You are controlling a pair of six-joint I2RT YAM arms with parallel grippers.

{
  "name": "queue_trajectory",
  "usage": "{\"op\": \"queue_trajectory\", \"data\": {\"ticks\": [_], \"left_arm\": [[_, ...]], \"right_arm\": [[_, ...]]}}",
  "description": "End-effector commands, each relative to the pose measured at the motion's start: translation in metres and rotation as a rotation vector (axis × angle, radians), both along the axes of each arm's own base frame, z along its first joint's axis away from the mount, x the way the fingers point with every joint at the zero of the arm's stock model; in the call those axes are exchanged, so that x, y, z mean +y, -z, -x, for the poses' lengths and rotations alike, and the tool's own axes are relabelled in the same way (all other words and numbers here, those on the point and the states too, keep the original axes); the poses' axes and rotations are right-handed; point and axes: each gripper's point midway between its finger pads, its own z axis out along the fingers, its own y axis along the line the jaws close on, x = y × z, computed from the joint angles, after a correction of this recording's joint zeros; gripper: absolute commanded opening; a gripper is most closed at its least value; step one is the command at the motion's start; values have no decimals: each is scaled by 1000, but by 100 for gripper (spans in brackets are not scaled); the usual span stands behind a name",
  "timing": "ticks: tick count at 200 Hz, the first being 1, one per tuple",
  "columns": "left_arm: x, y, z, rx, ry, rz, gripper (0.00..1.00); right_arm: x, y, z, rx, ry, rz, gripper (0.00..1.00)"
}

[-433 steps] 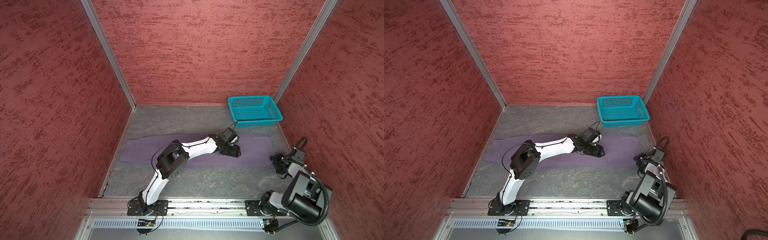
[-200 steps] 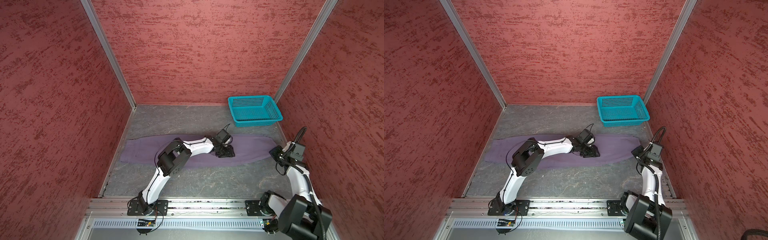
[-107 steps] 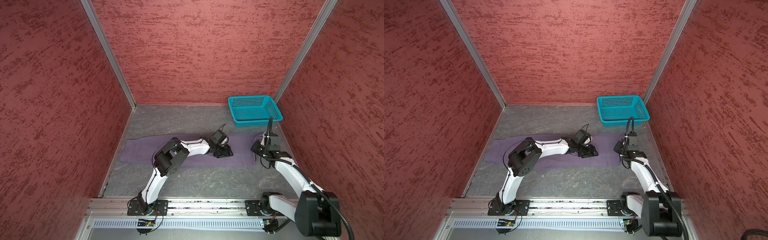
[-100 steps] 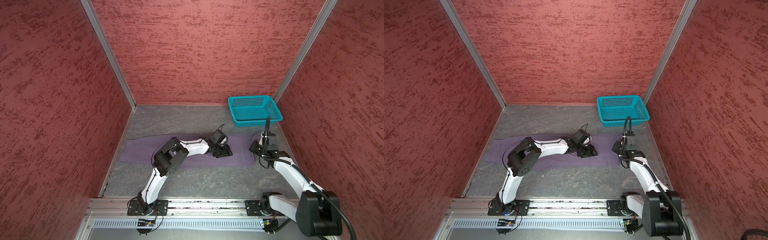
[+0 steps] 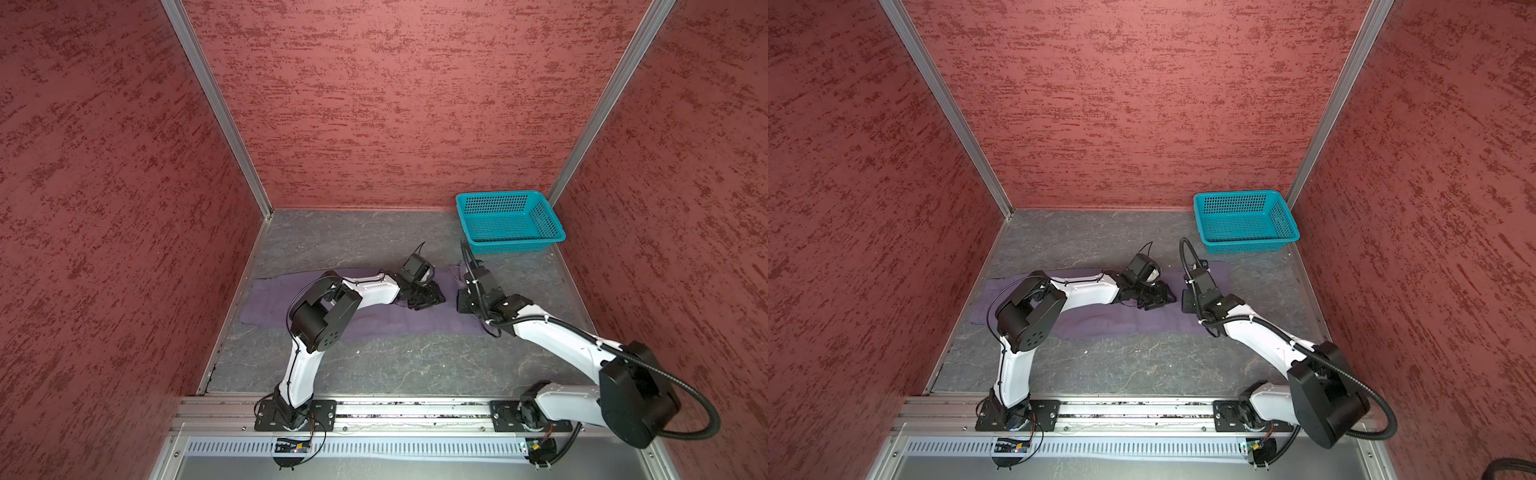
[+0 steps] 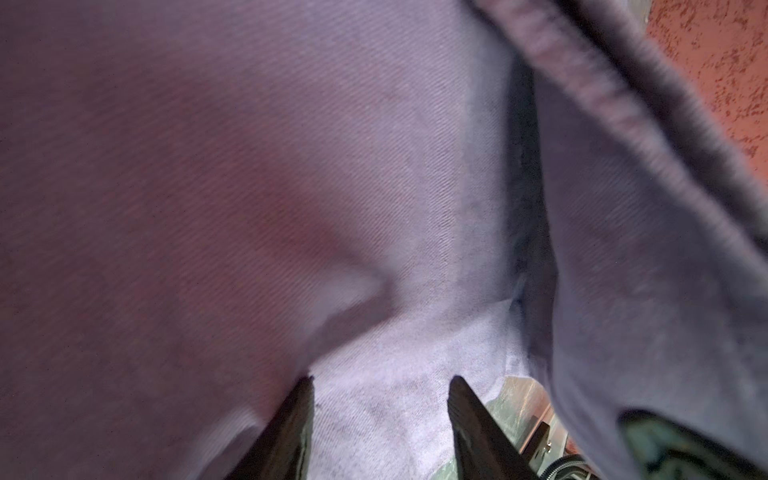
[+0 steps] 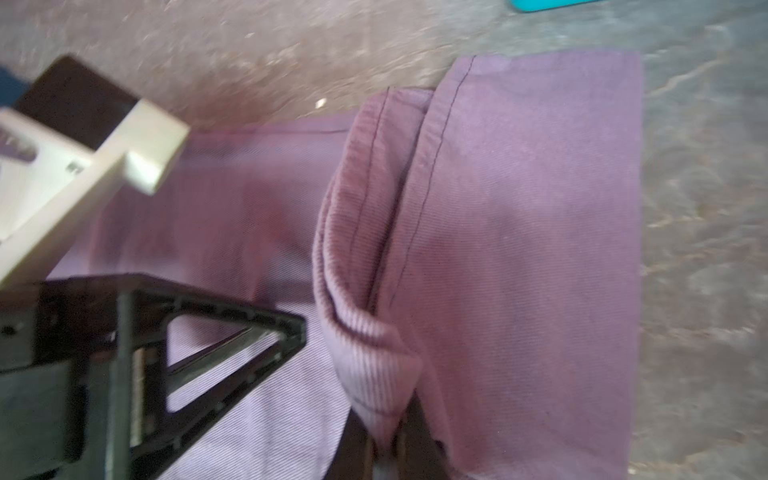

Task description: Fold and stack the trousers

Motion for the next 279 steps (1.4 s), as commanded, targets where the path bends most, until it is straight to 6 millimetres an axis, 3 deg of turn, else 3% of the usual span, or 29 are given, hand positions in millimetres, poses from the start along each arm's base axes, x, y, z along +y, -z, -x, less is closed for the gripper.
{"op": "queue_trajectory", "data": {"ticks": [1,30,77,101,125,166,197,235,260,279], "left_arm": [[20,13,1,32,-61,-56,52],[25,15,4,42,-76,-66,52],[32,4,-2,36,-97,-47,52],[26,-8,-7,16,-86,-15,54],[9,-7,-4,20,-54,0,54],[-40,8,18,59,25,40,53],[-69,14,27,75,65,65,53],[-86,9,16,60,79,96,53],[-87,-15,0,32,58,151,54],[-78,-47,-17,13,30,214,55]], "right_arm": [[20,-8,-5,-37,-34,5,0],[36,-8,-3,-33,-62,-24,0],[54,-37,-5,-76,-88,-60,0],[35,-71,-13,-165,-11,-15,0],[17,-106,-18,-257,41,16,0],[-8,-130,-19,-303,108,40,0],[-23,-137,-17,-321,139,30,0],[-32,-135,-10,-318,156,19,0],[-32,-129,-4,-304,154,-3,0],[-29,-128,-3,-298,140,-23,0]]}}
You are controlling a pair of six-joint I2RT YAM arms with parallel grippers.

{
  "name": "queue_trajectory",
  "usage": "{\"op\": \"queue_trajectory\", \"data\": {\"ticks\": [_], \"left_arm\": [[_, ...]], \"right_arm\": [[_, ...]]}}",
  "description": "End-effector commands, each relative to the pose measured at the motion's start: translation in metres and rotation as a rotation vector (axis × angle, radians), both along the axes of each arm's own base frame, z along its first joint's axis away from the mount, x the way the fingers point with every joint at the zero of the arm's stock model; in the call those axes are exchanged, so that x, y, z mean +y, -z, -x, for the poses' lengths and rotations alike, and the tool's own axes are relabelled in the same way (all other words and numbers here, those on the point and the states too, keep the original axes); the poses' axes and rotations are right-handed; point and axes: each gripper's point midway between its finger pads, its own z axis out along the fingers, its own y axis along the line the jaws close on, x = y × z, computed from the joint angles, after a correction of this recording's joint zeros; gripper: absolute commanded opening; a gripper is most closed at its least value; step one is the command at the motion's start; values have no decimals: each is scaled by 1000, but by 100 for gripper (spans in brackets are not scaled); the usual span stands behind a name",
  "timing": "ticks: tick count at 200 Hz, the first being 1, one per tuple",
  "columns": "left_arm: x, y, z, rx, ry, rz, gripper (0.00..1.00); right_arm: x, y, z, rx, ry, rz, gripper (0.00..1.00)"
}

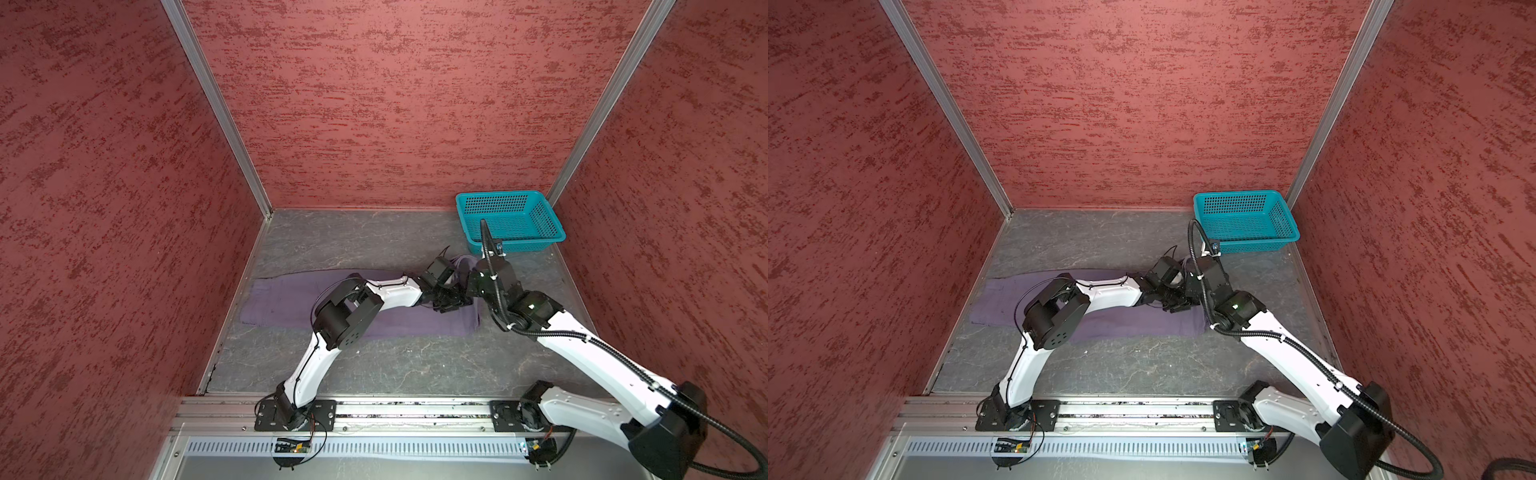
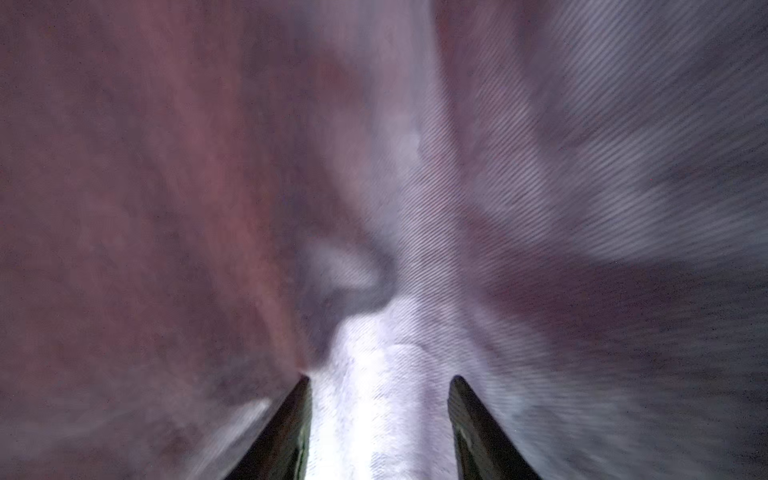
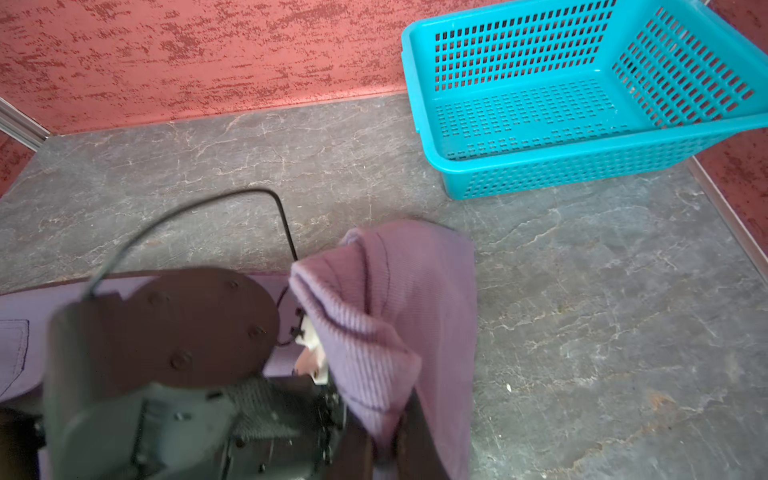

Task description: Fold and stack the trousers

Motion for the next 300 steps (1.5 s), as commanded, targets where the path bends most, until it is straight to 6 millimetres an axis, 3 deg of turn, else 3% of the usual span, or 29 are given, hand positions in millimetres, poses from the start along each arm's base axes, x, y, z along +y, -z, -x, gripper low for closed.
{"op": "queue_trajectory", "data": {"ticks": [1,23,45,88,127,151,159,172,190,215,226,235,253,276,289,300], "left_arm": [[8,-38,-25,-18,-43,85,55],[41,-77,-46,-57,-107,133,57],[90,-93,-64,-100,-191,94,58],[185,-79,-71,-90,-361,35,58],[267,-60,-54,-53,-488,-50,58],[307,-54,-40,-54,-543,-123,58],[317,-51,-36,-47,-559,-136,58],[328,-48,-31,-37,-578,-139,59],[338,-42,-25,-22,-594,-147,58],[344,-35,-21,-8,-602,-154,58],[344,-34,-21,-4,-602,-156,58],[344,-33,-20,-1,-602,-154,58],[343,-33,-20,0,-598,-146,58],[343,-31,-18,3,-597,-148,58],[345,-29,-17,11,-600,-152,58],[346,-29,-16,12,-602,-152,58]], "right_arm": [[-1,-2,2,-5,1,-29,0],[13,-9,1,-10,-49,-77,0],[34,-13,-1,-5,-112,-138,0],[94,-2,0,48,-239,-181,0],[155,22,18,112,-390,-116,0],[184,36,32,146,-472,-81,0],[191,49,35,172,-485,-54,0],[198,48,34,171,-491,-40,0],[194,30,23,119,-440,-29,0],[175,-9,8,-3,-320,-36,0],[165,-15,2,-30,-250,-26,0],[151,-36,1,-80,-193,-48,0],[144,-44,0,-114,-163,-71,0],[169,-21,10,-44,-293,-105,0],[196,5,26,42,-428,-127,0],[228,42,46,145,-572,-122,0]]}}
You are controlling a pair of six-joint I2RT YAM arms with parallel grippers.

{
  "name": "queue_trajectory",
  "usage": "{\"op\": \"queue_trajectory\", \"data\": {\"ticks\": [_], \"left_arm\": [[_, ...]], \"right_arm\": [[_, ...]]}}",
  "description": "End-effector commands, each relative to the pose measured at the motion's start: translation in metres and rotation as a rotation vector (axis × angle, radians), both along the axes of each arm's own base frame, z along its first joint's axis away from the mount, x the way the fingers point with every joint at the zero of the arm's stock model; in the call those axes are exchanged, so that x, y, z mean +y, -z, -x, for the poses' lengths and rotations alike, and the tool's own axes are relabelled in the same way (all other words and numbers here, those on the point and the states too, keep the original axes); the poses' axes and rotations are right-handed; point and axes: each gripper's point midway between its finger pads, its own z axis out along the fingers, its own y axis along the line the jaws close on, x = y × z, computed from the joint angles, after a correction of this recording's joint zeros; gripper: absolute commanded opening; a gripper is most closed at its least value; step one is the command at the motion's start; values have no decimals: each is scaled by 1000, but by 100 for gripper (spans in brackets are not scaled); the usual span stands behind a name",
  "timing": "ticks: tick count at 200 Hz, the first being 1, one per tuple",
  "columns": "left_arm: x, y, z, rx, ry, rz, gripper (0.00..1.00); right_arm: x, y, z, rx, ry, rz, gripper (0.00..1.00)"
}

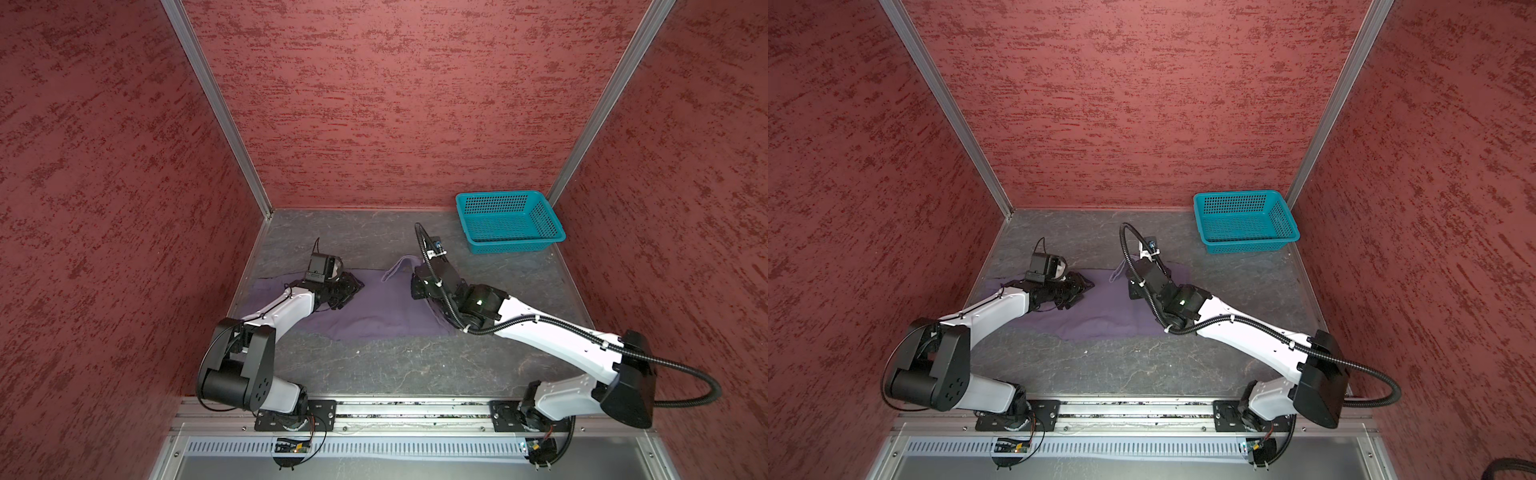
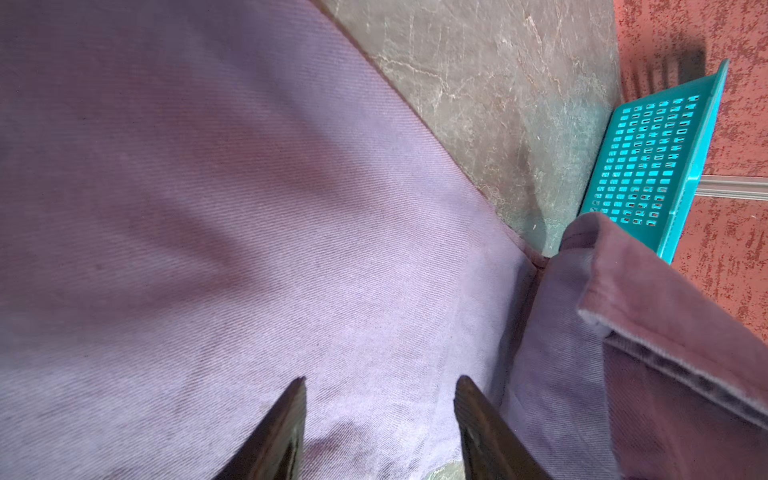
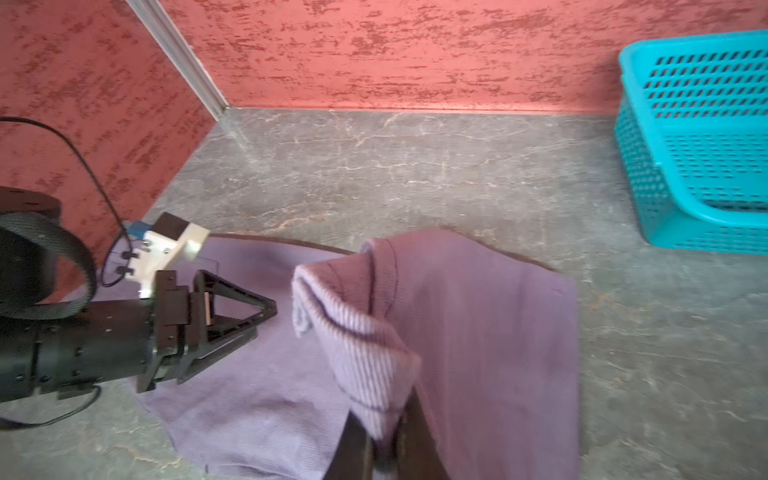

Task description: Fold and stack the trousers

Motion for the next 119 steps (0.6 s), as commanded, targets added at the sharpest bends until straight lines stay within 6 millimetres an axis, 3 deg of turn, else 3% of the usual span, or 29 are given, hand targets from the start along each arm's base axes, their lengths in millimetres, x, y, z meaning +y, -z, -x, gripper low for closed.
{"op": "queue_trajectory", "data": {"ticks": [1,14,28,41,54,68,89,119], "left_arm": [[4,3,4,-1,8,-3,58],[7,4,4,1,0,-6,58],[11,2,4,0,-9,-8,58],[17,0,5,0,-21,-11,58],[21,-3,6,-4,-28,-16,59],[25,-6,8,-7,-28,-28,60],[22,-5,13,5,-10,-34,63],[8,4,20,25,41,-50,66]], "right_arm": [[58,63,36,162,-281,5,0],[92,97,69,243,-452,54,6],[116,125,99,308,-573,111,19],[130,134,115,337,-635,112,34],[134,128,116,333,-645,85,50],[129,113,109,280,-617,88,62],[110,88,92,220,-559,88,71],[53,66,49,238,-402,-9,72]]}}
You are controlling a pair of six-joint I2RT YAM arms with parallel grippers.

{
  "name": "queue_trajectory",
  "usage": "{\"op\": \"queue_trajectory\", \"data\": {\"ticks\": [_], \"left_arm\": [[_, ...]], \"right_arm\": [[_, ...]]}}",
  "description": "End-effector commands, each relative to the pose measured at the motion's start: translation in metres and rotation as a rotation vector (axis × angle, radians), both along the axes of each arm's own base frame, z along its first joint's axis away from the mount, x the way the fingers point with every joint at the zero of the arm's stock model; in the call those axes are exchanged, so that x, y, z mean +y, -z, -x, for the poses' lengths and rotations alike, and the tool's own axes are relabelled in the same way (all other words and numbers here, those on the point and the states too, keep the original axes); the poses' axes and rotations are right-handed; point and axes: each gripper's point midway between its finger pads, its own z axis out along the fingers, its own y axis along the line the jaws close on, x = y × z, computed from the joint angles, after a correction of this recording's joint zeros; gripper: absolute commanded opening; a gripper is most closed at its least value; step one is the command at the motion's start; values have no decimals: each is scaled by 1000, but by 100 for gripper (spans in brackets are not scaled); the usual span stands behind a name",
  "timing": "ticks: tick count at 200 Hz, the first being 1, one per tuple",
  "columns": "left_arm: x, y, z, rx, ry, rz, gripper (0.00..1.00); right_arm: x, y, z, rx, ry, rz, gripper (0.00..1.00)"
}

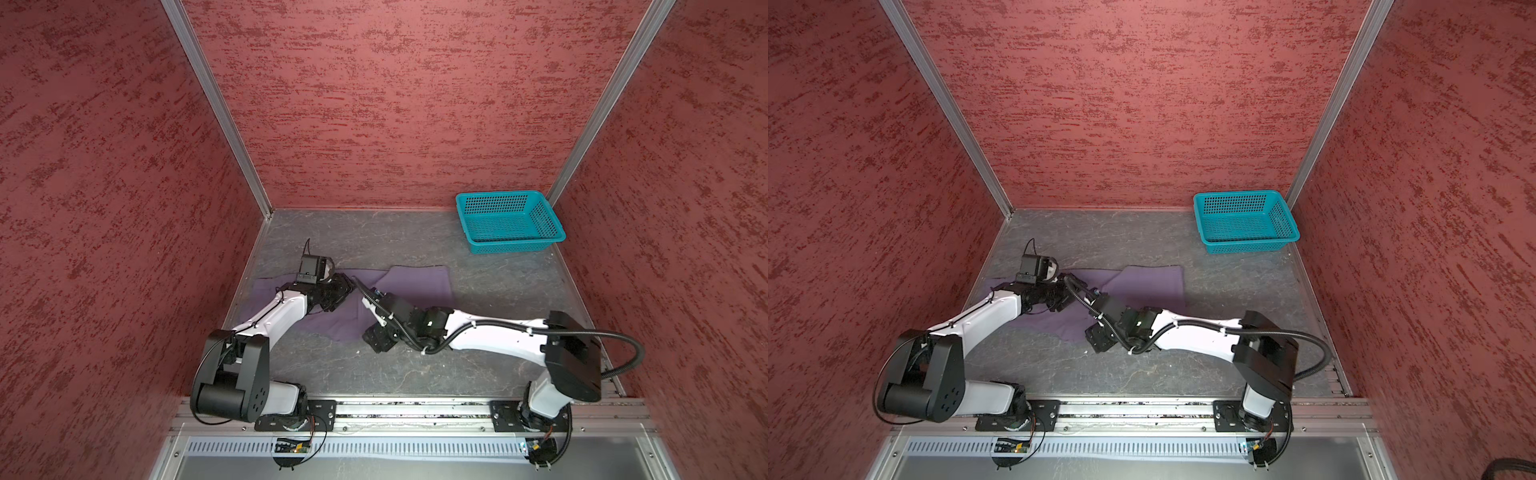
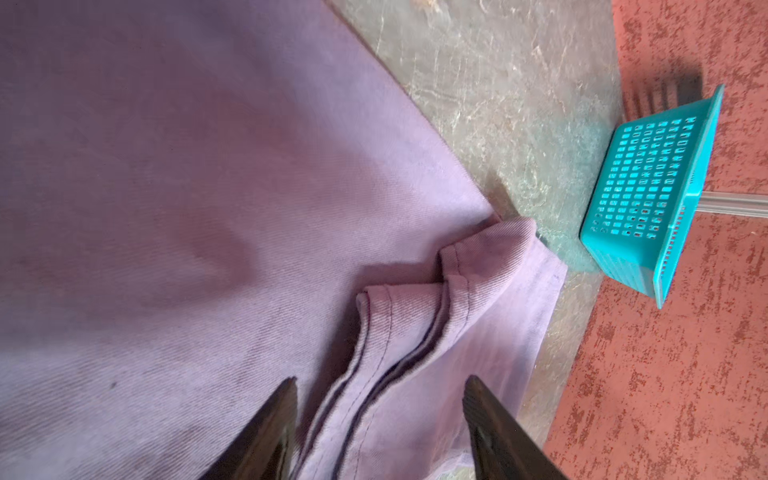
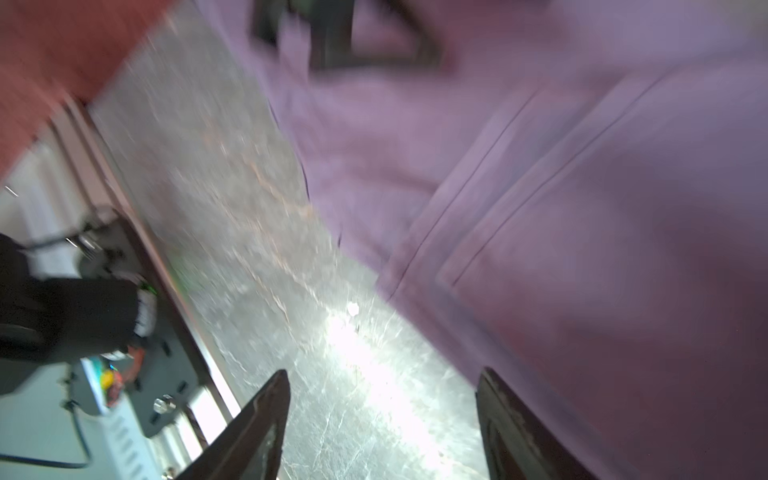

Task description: Fold and stack the trousers

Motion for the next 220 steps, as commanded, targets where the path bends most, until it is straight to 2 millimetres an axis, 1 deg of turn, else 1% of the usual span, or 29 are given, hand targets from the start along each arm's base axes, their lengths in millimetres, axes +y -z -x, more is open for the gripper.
{"op": "queue_trajectory", "data": {"ticks": [1,8,11,13,16,23,34,49,58,66,72,85,95,102,117,136,145,159,169,186,197,204,213,216,220], "left_arm": [[-11,8,10,19,57,-26,66],[-14,12,12,27,68,-36,66],[-15,13,12,28,72,-38,66],[-17,14,12,28,75,-39,66],[-18,16,12,33,79,-40,66],[-22,20,12,37,86,-39,67],[-26,26,10,47,93,-38,67],[-31,34,5,54,103,-41,68],[-36,36,0,50,111,-40,69],[-40,37,-5,41,121,-40,69],[-44,40,-7,47,130,-44,70],[-55,39,-17,40,152,-48,69],[-65,37,-24,34,173,-41,63],[-73,34,-28,25,191,-37,56],[-88,22,-34,1,231,-42,36],[-99,3,-37,-35,274,-82,13],[-101,-7,-36,-59,292,-108,7],[-101,-23,-33,-112,316,-156,3],[-98,-34,-30,-155,326,-199,3],[-81,-49,-24,-217,299,-282,3],[-63,-50,-21,-231,258,-346,3],[-49,-47,-20,-226,229,-389,8],[-31,-45,-19,-222,187,-437,23],[-24,-43,-19,-216,170,-454,33],[-15,-41,-18,-205,144,-470,51]], "right_arm": [[-46,-26,-39,-5,145,-66,72],[-65,-27,-51,10,202,-82,70],[-72,-22,-55,22,224,-79,68],[-77,-29,-58,15,239,-96,67],[-86,-30,-62,18,263,-102,65],[-103,-27,-71,30,317,-100,60],[-125,-23,-80,51,379,-95,50],[-146,-15,-86,82,443,-85,33],[-156,-10,-88,106,475,-84,26],[-164,-3,-89,133,500,-87,22],[-169,3,-89,155,520,-89,21],[-177,12,-89,197,546,-104,20],[-181,18,-88,218,561,-113,20],[-184,21,-88,226,570,-116,20],[-191,27,-87,236,594,-111,20],[-198,34,-86,242,619,-103,20],[-200,37,-86,248,627,-101,20],[-201,42,-85,258,630,-98,20],[-201,45,-85,264,628,-98,20],[-199,48,-86,275,625,-103,19],[-197,50,-86,284,620,-109,19],[-195,50,-86,289,616,-115,19],[-193,51,-87,296,611,-122,18],[-192,51,-87,298,610,-125,18],[-192,51,-87,301,610,-129,18]]}}
